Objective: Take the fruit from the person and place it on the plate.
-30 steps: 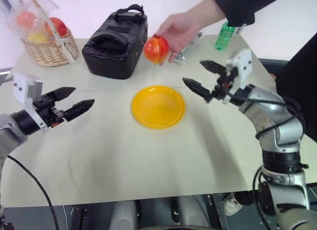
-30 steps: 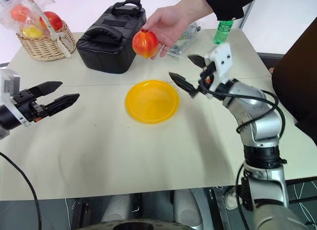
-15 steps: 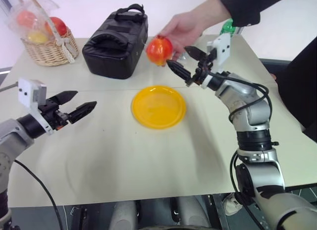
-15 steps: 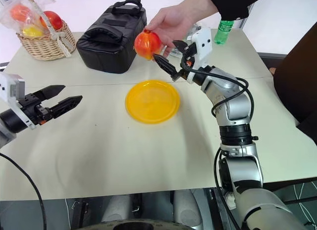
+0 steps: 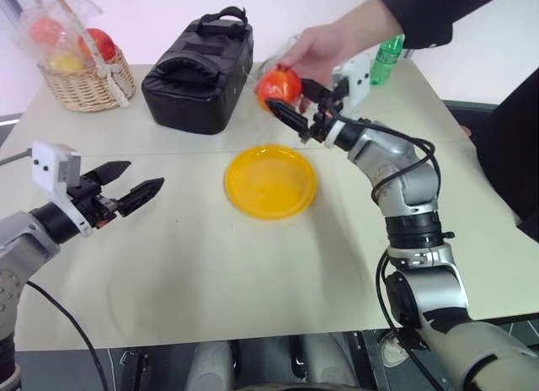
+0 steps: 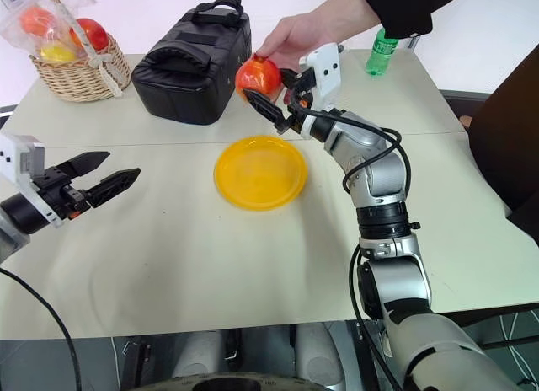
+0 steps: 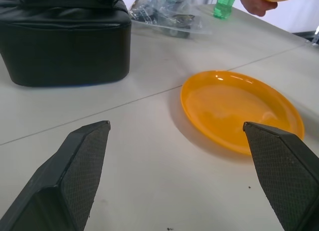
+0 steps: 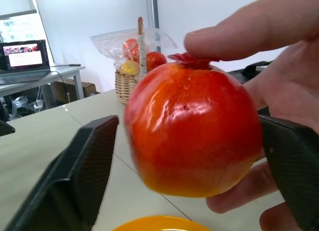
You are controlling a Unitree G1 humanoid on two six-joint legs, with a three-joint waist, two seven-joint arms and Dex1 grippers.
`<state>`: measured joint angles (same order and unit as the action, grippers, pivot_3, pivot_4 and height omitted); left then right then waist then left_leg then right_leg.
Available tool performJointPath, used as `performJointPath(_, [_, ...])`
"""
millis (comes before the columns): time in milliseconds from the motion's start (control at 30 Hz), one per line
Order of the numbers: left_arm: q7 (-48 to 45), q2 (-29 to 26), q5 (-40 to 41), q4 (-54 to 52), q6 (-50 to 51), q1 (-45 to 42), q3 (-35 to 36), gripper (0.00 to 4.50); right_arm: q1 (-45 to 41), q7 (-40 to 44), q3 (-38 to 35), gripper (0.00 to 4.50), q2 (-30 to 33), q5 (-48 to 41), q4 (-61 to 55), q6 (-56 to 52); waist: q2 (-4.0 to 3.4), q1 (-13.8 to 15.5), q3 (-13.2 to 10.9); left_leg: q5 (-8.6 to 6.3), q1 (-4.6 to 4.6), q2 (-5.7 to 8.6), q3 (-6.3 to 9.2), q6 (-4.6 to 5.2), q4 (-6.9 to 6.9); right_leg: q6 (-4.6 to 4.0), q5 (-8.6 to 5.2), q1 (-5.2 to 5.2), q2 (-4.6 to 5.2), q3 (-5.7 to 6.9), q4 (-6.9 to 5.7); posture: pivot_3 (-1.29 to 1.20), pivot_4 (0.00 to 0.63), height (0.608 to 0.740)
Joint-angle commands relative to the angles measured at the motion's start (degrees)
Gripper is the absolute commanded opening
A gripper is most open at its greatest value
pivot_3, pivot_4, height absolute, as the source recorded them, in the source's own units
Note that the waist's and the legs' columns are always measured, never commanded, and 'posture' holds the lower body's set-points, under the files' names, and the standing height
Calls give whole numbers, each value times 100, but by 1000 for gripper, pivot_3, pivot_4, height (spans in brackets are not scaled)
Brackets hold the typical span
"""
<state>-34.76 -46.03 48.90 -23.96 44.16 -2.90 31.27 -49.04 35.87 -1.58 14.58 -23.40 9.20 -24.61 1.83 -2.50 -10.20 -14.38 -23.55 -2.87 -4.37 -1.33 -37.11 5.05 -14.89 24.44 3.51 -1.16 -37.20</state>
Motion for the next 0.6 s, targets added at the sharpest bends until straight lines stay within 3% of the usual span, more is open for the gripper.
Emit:
performJointPath(33, [-30,-64,94,-224,-98,-42,202,4500,-181,14,-66,2813,-28,-62,-122,26,0,-1,0,0,0,0,0,0,0,0,0,0,0,0,0,0,150,740])
performJointPath(600, [-414,-517,537,-227,142,-586,3,4500,691,34,599,2799,-5,326,-364,-375,0,1,0,0,0,1,0,0,1,0,0,1,0,1,1,0,150,740])
